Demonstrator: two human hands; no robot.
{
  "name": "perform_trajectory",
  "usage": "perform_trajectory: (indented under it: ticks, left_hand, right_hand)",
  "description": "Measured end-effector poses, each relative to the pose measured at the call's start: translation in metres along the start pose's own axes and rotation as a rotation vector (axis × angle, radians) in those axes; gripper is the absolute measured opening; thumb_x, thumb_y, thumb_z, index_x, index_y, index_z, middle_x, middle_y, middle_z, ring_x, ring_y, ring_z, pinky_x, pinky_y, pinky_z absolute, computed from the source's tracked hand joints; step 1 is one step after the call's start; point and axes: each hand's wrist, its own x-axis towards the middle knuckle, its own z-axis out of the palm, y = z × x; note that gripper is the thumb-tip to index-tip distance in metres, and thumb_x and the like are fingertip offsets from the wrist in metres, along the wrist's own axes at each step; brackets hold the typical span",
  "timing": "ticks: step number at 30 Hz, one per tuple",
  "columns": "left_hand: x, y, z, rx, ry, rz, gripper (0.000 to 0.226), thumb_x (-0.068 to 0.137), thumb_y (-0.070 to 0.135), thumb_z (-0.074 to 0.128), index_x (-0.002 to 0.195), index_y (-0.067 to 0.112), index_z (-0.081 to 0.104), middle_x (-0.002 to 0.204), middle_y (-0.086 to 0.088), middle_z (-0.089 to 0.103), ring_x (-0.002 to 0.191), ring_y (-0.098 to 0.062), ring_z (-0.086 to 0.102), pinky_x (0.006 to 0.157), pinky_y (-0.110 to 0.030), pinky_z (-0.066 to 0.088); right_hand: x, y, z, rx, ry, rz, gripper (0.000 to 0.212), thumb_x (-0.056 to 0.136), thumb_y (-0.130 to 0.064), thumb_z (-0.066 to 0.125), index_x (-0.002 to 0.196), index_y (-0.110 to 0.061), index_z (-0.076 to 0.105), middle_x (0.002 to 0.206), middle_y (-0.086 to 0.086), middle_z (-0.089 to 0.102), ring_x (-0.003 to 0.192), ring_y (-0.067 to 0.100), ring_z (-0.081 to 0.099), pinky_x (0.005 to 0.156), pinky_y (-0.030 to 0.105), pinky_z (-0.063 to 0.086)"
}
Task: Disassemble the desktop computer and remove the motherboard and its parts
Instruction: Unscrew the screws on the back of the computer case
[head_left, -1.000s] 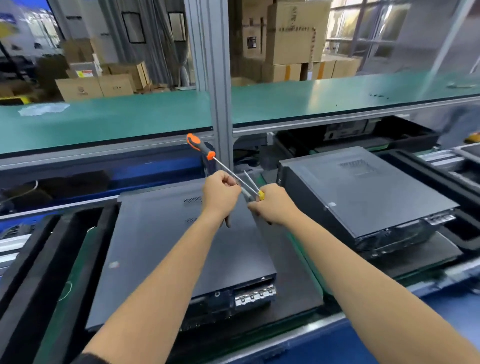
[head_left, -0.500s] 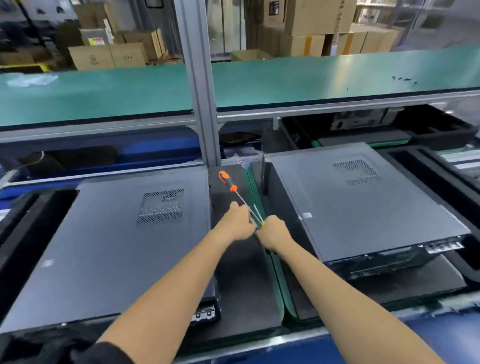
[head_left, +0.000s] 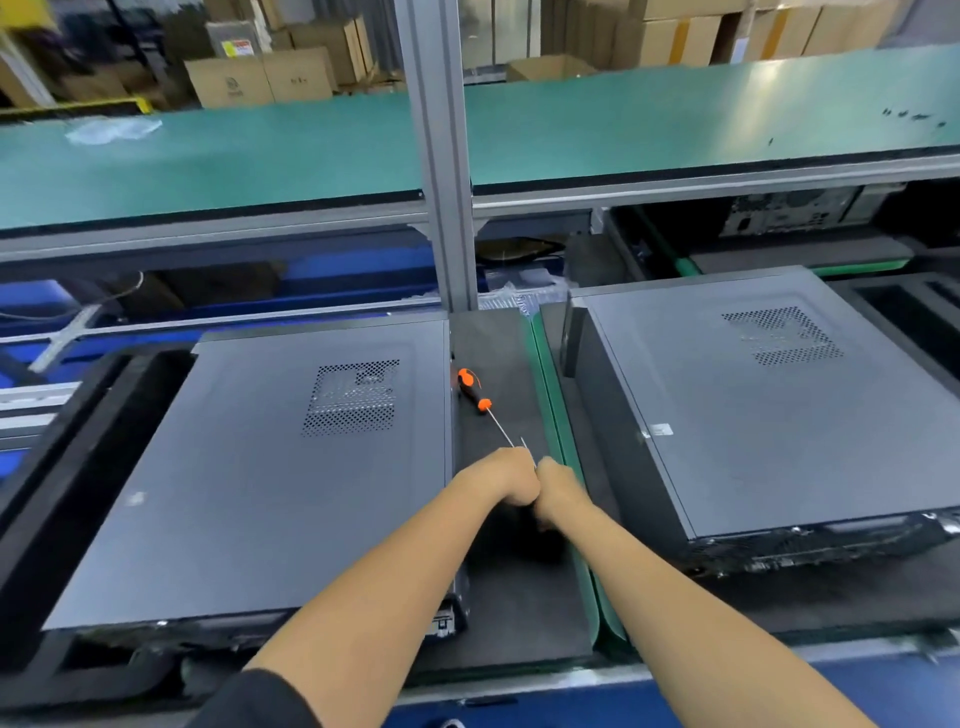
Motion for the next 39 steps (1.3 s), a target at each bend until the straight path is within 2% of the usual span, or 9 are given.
perform_trajectory:
  ticks: [4, 9, 14, 20, 23, 31, 35, 37, 39]
  left_hand:
    - [0.001, -0.004, -0.007, 0.025, 0.026, 0.008, 0.029, 0.089, 0.006, 0.043, 0.114, 0.003, 0.059, 0.114, -0.015, 0.062, 0.094, -0.027, 0.059, 0.077, -0.034, 0.048]
    - [-0.006, -0.01, -0.017, 0.007, 0.099, 0.046, 0.024, 0.092, 0.01, 0.046, 0.108, 0.001, 0.06, 0.108, -0.016, 0.063, 0.087, -0.027, 0.058, 0.074, -0.035, 0.049]
    - [-0.019, -0.008, -0.022, -0.118, 0.289, 0.137, 0.02, 0.086, 0.003, 0.047, 0.102, 0.003, 0.06, 0.103, -0.015, 0.062, 0.09, -0.031, 0.061, 0.082, -0.043, 0.054]
    - [-0.036, -0.02, -0.042, -0.32, 0.507, 0.186, 0.017, 0.08, 0.0, 0.043, 0.08, 0.011, 0.055, 0.08, -0.006, 0.058, 0.08, -0.027, 0.054, 0.064, -0.033, 0.042]
    - [-0.05, -0.03, -0.049, -0.379, 0.609, 0.248, 0.017, 0.081, 0.0, 0.043, 0.075, 0.011, 0.054, 0.078, -0.006, 0.058, 0.078, -0.024, 0.05, 0.064, -0.03, 0.036]
    - [-0.117, -0.089, -0.055, -0.502, 0.755, 0.293, 0.023, 0.086, 0.001, 0.042, 0.066, 0.011, 0.047, 0.076, -0.01, 0.056, 0.073, -0.024, 0.044, 0.056, -0.033, 0.027]
    - [-0.156, -0.136, -0.045, -0.515, 0.749, 0.355, 0.015, 0.085, 0.002, 0.044, 0.082, 0.001, 0.058, 0.086, -0.014, 0.064, 0.082, -0.027, 0.053, 0.069, -0.035, 0.04]
    - [-0.171, -0.156, -0.034, -0.534, 0.727, 0.389, 0.014, 0.084, 0.001, 0.045, 0.081, 0.006, 0.058, 0.088, -0.01, 0.065, 0.081, -0.024, 0.053, 0.068, -0.03, 0.04]
    - [-0.182, -0.173, -0.023, -0.559, 0.701, 0.414, 0.016, 0.083, -0.002, 0.045, 0.081, 0.011, 0.055, 0.085, -0.004, 0.063, 0.077, -0.018, 0.051, 0.059, -0.017, 0.036]
  right_hand:
    - [-0.002, -0.009, -0.006, -0.085, -0.012, 0.006, 0.025, 0.086, 0.0, 0.063, 0.104, -0.01, 0.051, 0.12, 0.014, 0.062, 0.105, 0.032, 0.064, 0.067, 0.031, 0.047]
    - [-0.004, -0.017, -0.013, -0.143, 0.045, 0.002, 0.032, 0.091, -0.005, 0.051, 0.123, -0.007, 0.051, 0.124, 0.013, 0.058, 0.112, 0.031, 0.06, 0.079, 0.035, 0.046]
    - [-0.007, -0.022, -0.022, -0.059, 0.116, -0.018, 0.029, 0.091, -0.007, 0.051, 0.12, -0.007, 0.053, 0.122, 0.013, 0.06, 0.11, 0.032, 0.06, 0.076, 0.034, 0.044]
    - [-0.021, -0.048, -0.039, 0.084, 0.17, -0.17, 0.015, 0.088, -0.003, 0.047, 0.1, -0.004, 0.056, 0.109, 0.018, 0.064, 0.093, 0.034, 0.061, 0.068, 0.033, 0.045]
    - [-0.037, -0.064, -0.045, 0.121, 0.227, -0.225, 0.013, 0.087, -0.001, 0.046, 0.094, -0.004, 0.056, 0.107, 0.021, 0.065, 0.092, 0.036, 0.061, 0.065, 0.031, 0.04]
    - [-0.098, -0.136, -0.025, 0.067, 0.276, -0.243, 0.025, 0.091, -0.002, 0.048, 0.112, 0.003, 0.059, 0.113, 0.021, 0.063, 0.104, 0.038, 0.06, 0.068, 0.03, 0.039]
    - [-0.132, -0.169, 0.006, 0.192, 0.242, -0.236, 0.014, 0.089, 0.0, 0.039, 0.087, -0.005, 0.052, 0.076, 0.011, 0.049, 0.061, 0.024, 0.043, 0.046, 0.026, 0.025]
    - [-0.146, -0.179, 0.025, 0.257, 0.231, -0.223, 0.015, 0.09, -0.003, 0.038, 0.077, -0.011, 0.041, 0.067, 0.005, 0.038, 0.055, 0.016, 0.031, 0.046, 0.026, 0.022]
    - [-0.161, -0.188, 0.043, 0.273, 0.186, -0.225, 0.003, 0.093, -0.007, 0.04, 0.091, -0.007, 0.043, 0.073, 0.004, 0.042, 0.06, 0.016, 0.036, 0.05, 0.028, 0.027]
